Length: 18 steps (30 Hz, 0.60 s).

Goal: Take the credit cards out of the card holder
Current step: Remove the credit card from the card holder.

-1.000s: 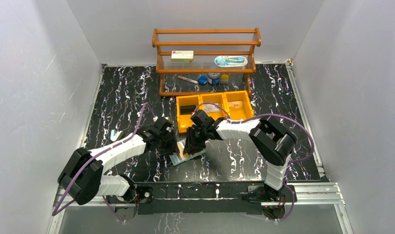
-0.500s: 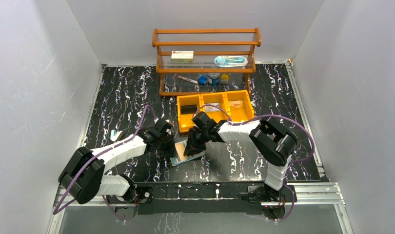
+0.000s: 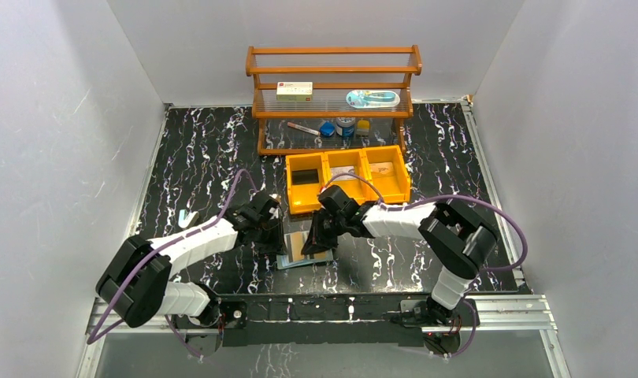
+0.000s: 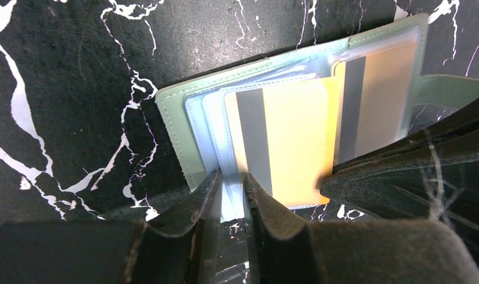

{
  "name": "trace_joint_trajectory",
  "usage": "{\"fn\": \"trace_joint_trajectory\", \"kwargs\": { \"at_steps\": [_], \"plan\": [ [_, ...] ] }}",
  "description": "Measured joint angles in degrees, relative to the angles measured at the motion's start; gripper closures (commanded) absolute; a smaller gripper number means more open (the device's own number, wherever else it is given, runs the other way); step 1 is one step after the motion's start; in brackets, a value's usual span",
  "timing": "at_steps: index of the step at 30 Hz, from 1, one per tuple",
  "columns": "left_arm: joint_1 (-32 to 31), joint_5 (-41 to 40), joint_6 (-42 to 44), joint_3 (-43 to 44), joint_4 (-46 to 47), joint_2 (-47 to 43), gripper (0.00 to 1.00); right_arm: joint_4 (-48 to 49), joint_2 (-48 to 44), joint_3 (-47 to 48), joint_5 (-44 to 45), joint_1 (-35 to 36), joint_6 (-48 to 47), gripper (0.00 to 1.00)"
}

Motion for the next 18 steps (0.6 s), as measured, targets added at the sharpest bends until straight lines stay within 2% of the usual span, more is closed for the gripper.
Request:
{"fn": "trace_joint_trajectory", "kwargs": {
  "at_steps": [10,15,18],
  "plan": [
    [0.0,0.3,1.3,1.2,-0.5,1.5,0.83,3.9,-4.8,-7.2,1.0,-0.1,3.7,0.94],
    [0.0,0.4,1.5,1.3,-0.7,1.5,0.81,5.2,-5.5,-9.1,0.4,-0.5,4.1,0.93],
    [0.0,0.3,1.5,1.6,-1.2,1.5,0.74,5.7,-5.5,-9.1,-0.1,-0.5,4.1,0.91]
  ]
}}
